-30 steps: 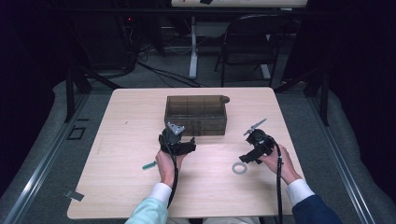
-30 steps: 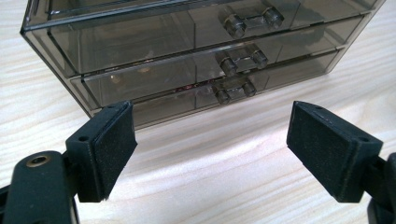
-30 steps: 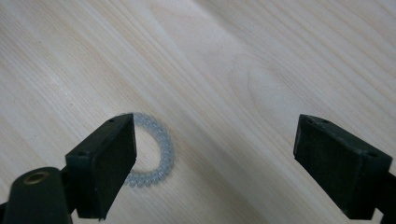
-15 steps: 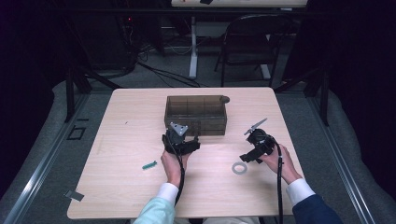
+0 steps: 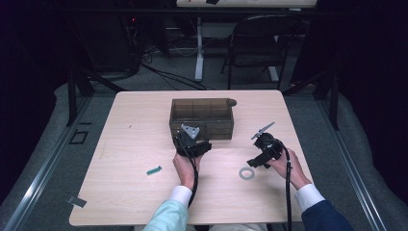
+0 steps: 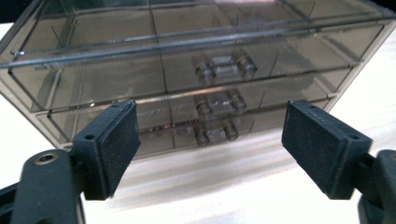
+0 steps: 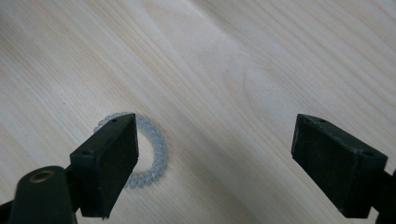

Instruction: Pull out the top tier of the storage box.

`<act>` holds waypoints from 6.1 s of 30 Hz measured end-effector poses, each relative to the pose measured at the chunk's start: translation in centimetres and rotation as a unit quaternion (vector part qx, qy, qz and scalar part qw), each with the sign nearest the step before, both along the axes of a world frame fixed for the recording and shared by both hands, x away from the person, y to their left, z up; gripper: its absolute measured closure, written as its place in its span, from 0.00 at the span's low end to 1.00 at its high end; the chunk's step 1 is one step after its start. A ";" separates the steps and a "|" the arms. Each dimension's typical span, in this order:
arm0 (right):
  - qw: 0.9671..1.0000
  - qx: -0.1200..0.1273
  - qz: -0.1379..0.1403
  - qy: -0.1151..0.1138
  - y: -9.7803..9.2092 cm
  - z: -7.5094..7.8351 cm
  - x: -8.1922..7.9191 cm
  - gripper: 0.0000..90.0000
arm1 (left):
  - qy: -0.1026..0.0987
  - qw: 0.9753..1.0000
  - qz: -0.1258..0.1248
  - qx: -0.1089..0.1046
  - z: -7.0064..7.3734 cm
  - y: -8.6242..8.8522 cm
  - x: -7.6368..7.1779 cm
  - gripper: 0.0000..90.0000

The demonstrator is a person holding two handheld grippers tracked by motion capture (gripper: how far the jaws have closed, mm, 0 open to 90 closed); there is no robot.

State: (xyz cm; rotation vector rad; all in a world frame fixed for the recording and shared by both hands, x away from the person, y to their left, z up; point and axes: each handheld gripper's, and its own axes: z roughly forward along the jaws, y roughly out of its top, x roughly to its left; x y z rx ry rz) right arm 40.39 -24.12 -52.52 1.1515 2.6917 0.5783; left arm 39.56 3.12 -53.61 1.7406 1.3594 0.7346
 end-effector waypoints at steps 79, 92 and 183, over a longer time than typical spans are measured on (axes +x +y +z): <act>1.000 -0.003 -0.007 0.010 -0.1 -0.4 0.1 0.17 | -0.026 0.997 0.079 0.000 -0.9 -3.4 0.9 0.61; 1.000 -0.010 0.000 0.015 -0.1 -0.3 0.2 0.17 | -0.025 0.997 0.078 -0.003 -0.9 -3.4 0.4 0.61; 0.995 0.063 0.013 -0.071 2.8 2.6 2.4 0.37 | 0.097 0.988 -0.118 0.015 1.3 11.9 2.5 0.44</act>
